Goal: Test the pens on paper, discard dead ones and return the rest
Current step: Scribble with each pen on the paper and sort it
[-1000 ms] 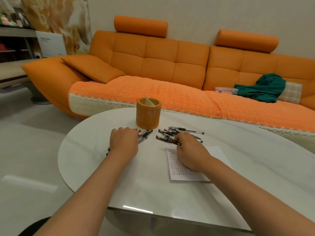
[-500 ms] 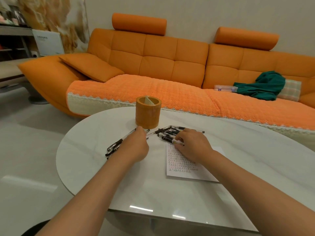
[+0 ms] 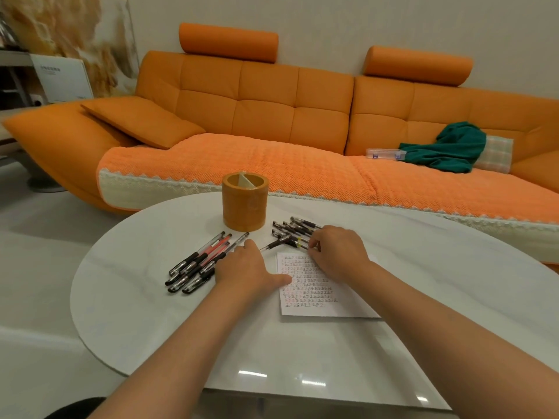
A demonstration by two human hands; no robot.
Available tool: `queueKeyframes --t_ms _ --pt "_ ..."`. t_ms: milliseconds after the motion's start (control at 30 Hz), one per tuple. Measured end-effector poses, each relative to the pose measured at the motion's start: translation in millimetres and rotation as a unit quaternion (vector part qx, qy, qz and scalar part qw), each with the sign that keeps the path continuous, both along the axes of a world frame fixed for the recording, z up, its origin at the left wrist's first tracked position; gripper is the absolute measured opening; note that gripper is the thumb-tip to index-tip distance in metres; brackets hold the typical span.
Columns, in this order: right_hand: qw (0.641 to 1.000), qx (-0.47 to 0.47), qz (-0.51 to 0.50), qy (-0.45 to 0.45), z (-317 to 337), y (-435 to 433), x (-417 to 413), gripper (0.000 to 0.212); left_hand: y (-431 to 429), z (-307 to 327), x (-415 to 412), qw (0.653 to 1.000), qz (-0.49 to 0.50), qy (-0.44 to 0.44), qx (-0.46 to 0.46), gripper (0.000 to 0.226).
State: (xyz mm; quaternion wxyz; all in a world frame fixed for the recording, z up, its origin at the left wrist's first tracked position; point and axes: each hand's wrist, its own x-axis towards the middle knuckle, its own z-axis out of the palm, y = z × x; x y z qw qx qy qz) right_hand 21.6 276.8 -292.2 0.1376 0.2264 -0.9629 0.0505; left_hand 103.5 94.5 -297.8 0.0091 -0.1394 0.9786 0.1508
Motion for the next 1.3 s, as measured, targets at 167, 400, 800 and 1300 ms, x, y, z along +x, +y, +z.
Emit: queueKeyframes --t_ms 167,400,800,1300 --pt "0.998 0.05 -0.012 0.046 -2.1 -2.8 -24.1 0.022 -2.0 -0.3 -0.6 1.0 -0.009 -0.015 0.002 0.103" --pt "0.996 0.08 0.011 0.023 -3.4 -2.2 -40.6 0.022 -6.6 2.1 1.4 0.999 -0.032 -0.031 0.008 0.098" --pt "0.989 -0.045 0.138 -0.015 24.5 10.4 32.6 0.044 14.1 17.3 6.3 0.98 -0.132 0.119 0.089 0.014" --pt "0.881 -0.442 0.041 -0.165 20.3 48.7 55.8 0.026 19.7 18.0 7.3 0.952 -0.146 0.247 0.104 0.007"
